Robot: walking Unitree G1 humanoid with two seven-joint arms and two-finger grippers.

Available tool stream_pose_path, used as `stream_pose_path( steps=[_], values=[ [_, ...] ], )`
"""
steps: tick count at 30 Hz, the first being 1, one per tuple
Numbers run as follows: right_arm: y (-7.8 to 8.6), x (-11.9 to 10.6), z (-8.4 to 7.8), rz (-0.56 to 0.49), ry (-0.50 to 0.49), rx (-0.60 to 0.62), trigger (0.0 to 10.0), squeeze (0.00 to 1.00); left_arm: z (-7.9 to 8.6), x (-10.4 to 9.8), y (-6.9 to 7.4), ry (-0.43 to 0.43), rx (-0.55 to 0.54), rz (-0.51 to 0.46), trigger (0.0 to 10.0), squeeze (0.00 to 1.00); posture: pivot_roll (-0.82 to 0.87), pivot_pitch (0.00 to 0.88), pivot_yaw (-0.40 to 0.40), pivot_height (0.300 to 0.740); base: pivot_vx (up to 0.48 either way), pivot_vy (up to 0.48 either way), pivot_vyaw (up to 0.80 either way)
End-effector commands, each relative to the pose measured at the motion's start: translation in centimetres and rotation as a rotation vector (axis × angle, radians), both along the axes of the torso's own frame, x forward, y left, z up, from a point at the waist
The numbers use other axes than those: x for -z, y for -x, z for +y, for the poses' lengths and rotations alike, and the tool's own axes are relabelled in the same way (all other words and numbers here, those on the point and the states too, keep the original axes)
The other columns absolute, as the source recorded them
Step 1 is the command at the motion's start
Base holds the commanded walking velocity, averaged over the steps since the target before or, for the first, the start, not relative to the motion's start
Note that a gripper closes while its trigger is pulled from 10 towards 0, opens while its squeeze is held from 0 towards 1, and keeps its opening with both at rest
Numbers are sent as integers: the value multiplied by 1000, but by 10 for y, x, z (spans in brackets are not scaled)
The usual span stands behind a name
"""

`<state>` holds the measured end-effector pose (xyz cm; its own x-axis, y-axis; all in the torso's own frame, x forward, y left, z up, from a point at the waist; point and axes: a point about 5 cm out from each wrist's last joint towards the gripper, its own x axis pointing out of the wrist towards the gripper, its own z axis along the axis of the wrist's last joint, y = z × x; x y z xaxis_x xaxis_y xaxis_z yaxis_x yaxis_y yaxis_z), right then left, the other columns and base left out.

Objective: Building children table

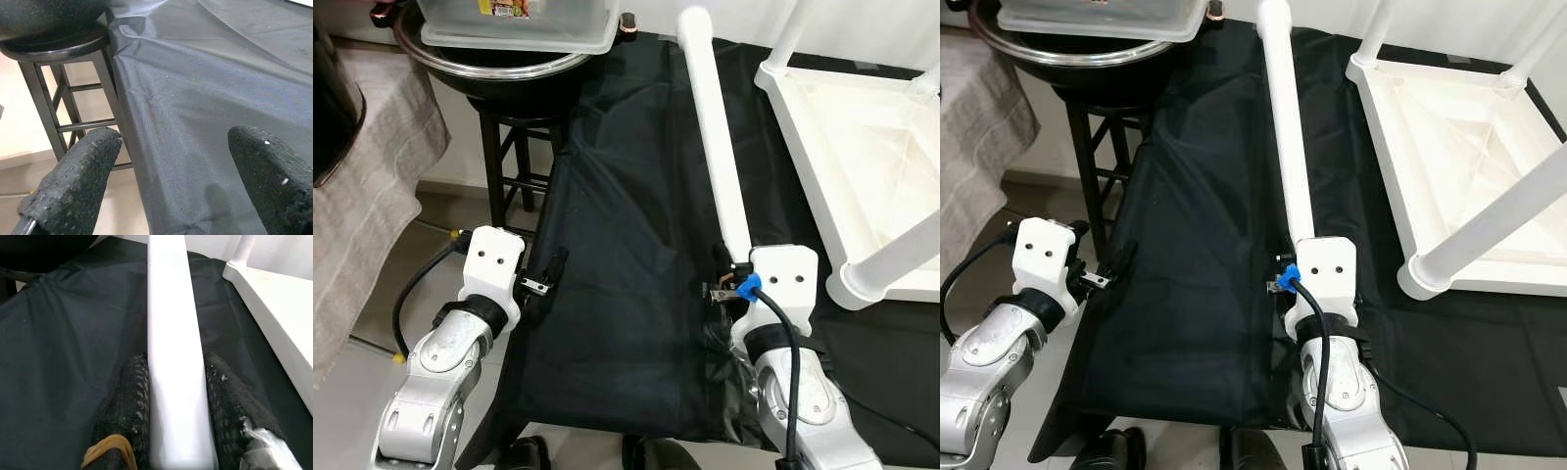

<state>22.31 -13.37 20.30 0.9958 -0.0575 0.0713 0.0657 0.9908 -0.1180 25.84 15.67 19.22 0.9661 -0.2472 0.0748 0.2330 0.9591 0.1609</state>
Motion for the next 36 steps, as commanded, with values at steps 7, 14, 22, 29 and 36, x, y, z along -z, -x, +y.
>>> stream_pose_path(
  steps=[7,14,22,29,36],
  values=[
    [6,11,-12,81,-17,139,0,0,0,9,0,-9,22,31,10000,0,83,162,-73,740,0,0,0],
    [17,27,-3,234,-134,205,0,0,1,9,-2,-17,23,30,10000,0,90,168,-69,740,0,0,0],
    [18,30,-4,252,-114,222,10000,78,2,11,-2,-21,19,34,10000,0,91,175,-68,740,0,0,0],
    [15,24,-1,233,-114,190,10000,1000,3,12,-2,-25,16,33,10000,0,91,176,-69,740,0,0,0],
    [3,-2,1,68,-51,188,10000,0,4,13,-1,-27,14,36,10000,0,88,178,-70,740,0,0,0]
  ],
)
